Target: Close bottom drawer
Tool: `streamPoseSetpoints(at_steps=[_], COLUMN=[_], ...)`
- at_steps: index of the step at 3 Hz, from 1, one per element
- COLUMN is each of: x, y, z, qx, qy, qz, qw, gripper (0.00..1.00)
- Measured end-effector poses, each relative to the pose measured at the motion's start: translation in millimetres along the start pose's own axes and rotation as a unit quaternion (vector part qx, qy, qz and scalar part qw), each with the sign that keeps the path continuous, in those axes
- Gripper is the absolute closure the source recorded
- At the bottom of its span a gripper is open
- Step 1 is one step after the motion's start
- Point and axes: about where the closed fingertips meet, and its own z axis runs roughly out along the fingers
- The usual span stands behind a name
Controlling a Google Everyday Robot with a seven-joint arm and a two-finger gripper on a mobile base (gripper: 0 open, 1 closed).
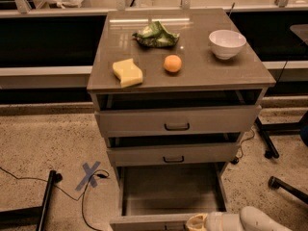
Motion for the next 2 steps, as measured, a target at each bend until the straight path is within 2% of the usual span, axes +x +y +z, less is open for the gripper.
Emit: streamPoseSetpoints(at_steps=[1,2], x=[25.5,49.6], y=[-5.6,-15.9], z=[2.4,1.6], qx=[0.042,0.065], qy=[0.050,0.061], qz=[-0.026,-0.032], qw=[0.9976,0.9955], gripper=[1.00,1.00])
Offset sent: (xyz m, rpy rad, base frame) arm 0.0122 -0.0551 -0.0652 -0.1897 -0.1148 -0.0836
